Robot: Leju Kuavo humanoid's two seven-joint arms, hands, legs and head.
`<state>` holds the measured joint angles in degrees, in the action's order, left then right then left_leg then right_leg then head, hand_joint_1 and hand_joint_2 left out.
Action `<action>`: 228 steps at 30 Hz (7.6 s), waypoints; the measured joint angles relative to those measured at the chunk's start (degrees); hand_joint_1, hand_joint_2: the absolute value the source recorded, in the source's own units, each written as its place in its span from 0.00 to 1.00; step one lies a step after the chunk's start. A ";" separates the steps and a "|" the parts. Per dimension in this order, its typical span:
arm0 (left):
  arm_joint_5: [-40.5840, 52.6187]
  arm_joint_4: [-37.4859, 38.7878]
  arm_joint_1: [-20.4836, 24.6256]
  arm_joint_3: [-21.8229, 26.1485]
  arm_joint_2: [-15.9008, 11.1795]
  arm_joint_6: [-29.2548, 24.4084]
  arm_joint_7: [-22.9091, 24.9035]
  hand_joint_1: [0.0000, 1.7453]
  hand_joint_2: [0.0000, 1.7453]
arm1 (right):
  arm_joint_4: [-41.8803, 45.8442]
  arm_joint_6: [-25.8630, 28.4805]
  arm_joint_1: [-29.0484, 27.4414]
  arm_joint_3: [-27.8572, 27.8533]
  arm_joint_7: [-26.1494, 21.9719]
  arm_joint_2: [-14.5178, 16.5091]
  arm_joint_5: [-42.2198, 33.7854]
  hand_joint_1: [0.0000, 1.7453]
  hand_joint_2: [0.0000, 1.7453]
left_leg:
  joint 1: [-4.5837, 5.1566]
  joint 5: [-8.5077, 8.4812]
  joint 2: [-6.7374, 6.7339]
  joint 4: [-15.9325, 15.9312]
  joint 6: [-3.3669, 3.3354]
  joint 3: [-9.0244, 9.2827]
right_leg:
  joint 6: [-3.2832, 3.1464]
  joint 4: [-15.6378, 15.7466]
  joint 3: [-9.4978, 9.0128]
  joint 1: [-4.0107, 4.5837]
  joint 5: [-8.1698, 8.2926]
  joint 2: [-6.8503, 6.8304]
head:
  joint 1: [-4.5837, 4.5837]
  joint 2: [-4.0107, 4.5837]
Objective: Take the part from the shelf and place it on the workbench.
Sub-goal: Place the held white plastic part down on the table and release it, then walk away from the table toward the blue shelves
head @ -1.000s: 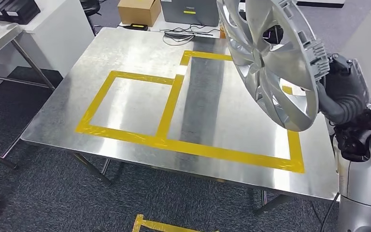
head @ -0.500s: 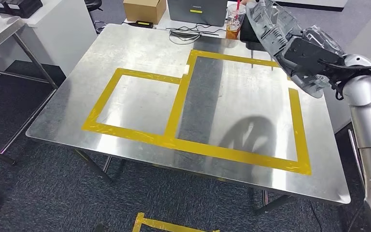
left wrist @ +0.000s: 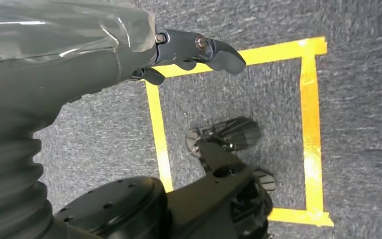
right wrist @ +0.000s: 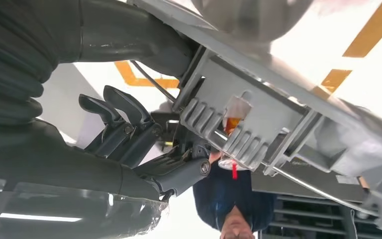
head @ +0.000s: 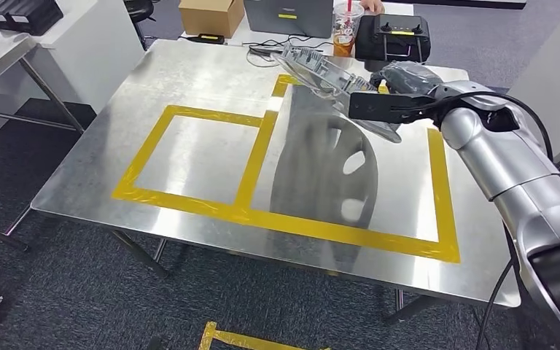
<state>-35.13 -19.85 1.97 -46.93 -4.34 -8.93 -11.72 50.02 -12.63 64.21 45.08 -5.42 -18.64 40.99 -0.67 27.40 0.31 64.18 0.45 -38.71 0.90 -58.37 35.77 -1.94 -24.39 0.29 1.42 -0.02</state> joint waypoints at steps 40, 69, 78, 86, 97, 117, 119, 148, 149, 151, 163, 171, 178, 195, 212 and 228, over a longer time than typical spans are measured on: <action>-3.51 -1.30 1.39 -1.57 -1.16 -2.09 -1.60 0.00 1.00 | -14.25 -17.98 -2.33 25.66 -8.03 9.95 -3.23 1.00 1.00 | 0.25 -2.94 -0.03 -4.97 -0.36 2.87 | -0.64 -0.15 -0.03 0.88 -0.01 0.29 | 0.05 0.00; -3.29 -2.38 2.30 -3.02 -2.10 -2.52 0.76 0.00 0.00 | -18.58 -20.05 0.19 32.50 -6.15 7.70 -9.48 0.00 0.00 | -0.11 -2.25 -0.05 -1.88 -0.01 1.50 | -0.81 0.24 -0.88 0.69 -0.14 0.13 | 0.24 0.00; -5.07 -2.53 1.75 -2.78 -2.57 -2.92 -0.43 0.00 0.00 | -19.97 -13.06 0.83 29.33 -4.61 7.20 -15.99 0.00 0.00 | 0.31 -3.92 -0.01 -6.93 -2.78 3.84 | 0.00 -10.84 4.92 0.82 -5.04 0.08 | 0.06 0.00; -6.55 -2.70 0.77 -2.38 -2.20 -4.03 -1.29 0.00 0.00 | -19.97 -2.87 0.46 22.71 -3.66 7.22 -17.73 0.00 0.00 | 0.80 -3.54 0.16 -6.02 -2.03 3.35 | 0.83 0.00 -0.69 1.08 -0.40 0.01 | 0.11 0.00; -8.34 -2.78 -0.12 -2.16 -1.10 -6.23 -2.38 0.00 0.00 | -11.18 25.80 -4.67 6.99 -4.66 7.22 -21.94 0.00 0.00 | -0.10 1.81 -0.03 8.02 0.43 -3.66 | -1.07 0.61 -1.03 0.75 0.02 0.06 | 0.22 0.00; -14.82 -1.22 -1.77 -1.16 0.58 -7.56 -3.11 0.00 0.00 | 37.72 18.58 -41.96 -19.84 -13.26 9.44 -54.12 0.00 0.00 | 0.51 -5.49 0.08 -6.11 -1.66 1.99 | 0.69 0.47 -4.01 0.92 -3.33 -0.10 | 0.12 0.00; -14.88 -1.22 -1.91 -1.17 0.58 -7.75 -3.20 0.00 0.00 | 39.52 18.52 -43.27 -20.35 -13.41 9.58 -54.32 0.00 0.00 | 0.38 -5.93 0.08 -6.14 -0.89 1.80 | -0.13 0.26 -3.65 1.07 -2.64 -0.08 | 0.15 0.00; -15.82 -2.92 -2.61 -4.16 -0.90 -9.52 -2.74 0.00 0.00 | 54.32 23.62 -61.51 -29.29 -14.48 12.82 -48.52 0.00 0.00 | 0.68 -7.70 -0.25 -7.04 -1.98 0.16 | 0.90 0.01 -7.78 1.04 -6.04 -0.22 | 0.26 -0.01; -15.83 -2.95 -2.54 -4.32 -0.91 -9.64 -2.72 0.00 0.00 | 54.60 24.05 -62.04 -29.81 -14.31 13.06 -48.22 0.00 0.00 | 0.63 -8.20 -0.24 -6.95 -1.59 -0.02 | 0.35 1.49 -8.59 1.28 -6.55 -0.12 | 0.28 -0.01; -15.85 -2.96 -2.50 -4.61 -1.03 -9.75 -2.68 0.00 0.00 | 54.94 24.99 -63.19 -30.87 -13.94 13.55 -47.64 0.00 0.00 | 0.37 -9.03 -0.14 -7.13 -0.78 -0.11 | -0.64 1.56 -8.01 1.43 -5.77 -0.07 | 0.19 -0.02; -15.64 -3.01 -2.14 -5.91 -1.56 -9.82 -2.28 0.00 0.00 | 56.01 28.83 -68.90 -36.98 -10.17 16.45 -45.13 0.00 0.00 | 0.32 1.57 -0.13 -4.17 -0.38 9.68 | -1.10 1.59 -0.22 1.50 2.24 -0.41 | 0.19 -0.02; -15.62 -3.02 -1.89 -6.08 -1.85 -9.86 -2.05 0.00 0.00 | 56.18 30.63 -70.10 -38.71 -7.34 16.95 -44.14 0.00 0.00 | 0.73 -2.74 -0.57 -9.36 -3.47 7.85 | -0.97 -8.12 3.82 1.14 -5.51 -0.36 | -0.08 -0.02; -15.69 -2.93 -1.78 -6.49 -1.85 -9.09 -1.01 0.00 0.00 | 51.52 34.24 -72.30 -42.84 -2.14 16.99 -43.81 0.00 0.00 | 0.64 -7.57 -0.61 -7.94 -2.20 1.16 | 1.25 -1.29 -7.92 0.89 -5.16 -0.33 | -0.37 -0.02; -15.88 -2.27 -0.45 -7.33 -2.39 -8.40 0.38 0.00 0.00 | 30.25 36.38 -72.09 -51.00 7.25 17.34 -46.06 0.00 0.00 | 0.01 1.12 0.14 -7.30 -0.26 10.59 | 0.26 2.34 -1.49 1.23 2.09 -0.60 | -1.48 -0.02; -16.36 -1.14 0.25 -7.43 -2.17 -7.92 1.12 0.00 0.00 | -1.09 33.40 -68.10 -57.44 8.76 16.48 -49.09 0.00 0.00 | 1.74 -8.25 -0.46 -8.24 -2.96 1.72 | -1.46 4.43 -10.15 2.80 -5.15 -0.63 | -2.56 -0.02; -16.28 0.04 1.32 -8.30 -2.16 -7.35 1.31 0.00 0.00 | -15.57 30.14 -65.71 -56.38 7.97 15.72 -49.59 0.00 0.00 | -0.68 0.99 0.22 -6.15 -0.55 9.10 | 2.11 1.59 -0.81 0.65 2.23 -0.85 | -2.28 -0.02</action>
<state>-51.41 -19.81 3.29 -55.22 -6.51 -16.28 -10.40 34.46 17.51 -1.50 -11.29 2.55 -2.91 -8.60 -1.35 28.39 0.52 58.03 -0.10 -29.62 3.01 -56.77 34.97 -1.29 -22.16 -0.55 -0.86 -0.04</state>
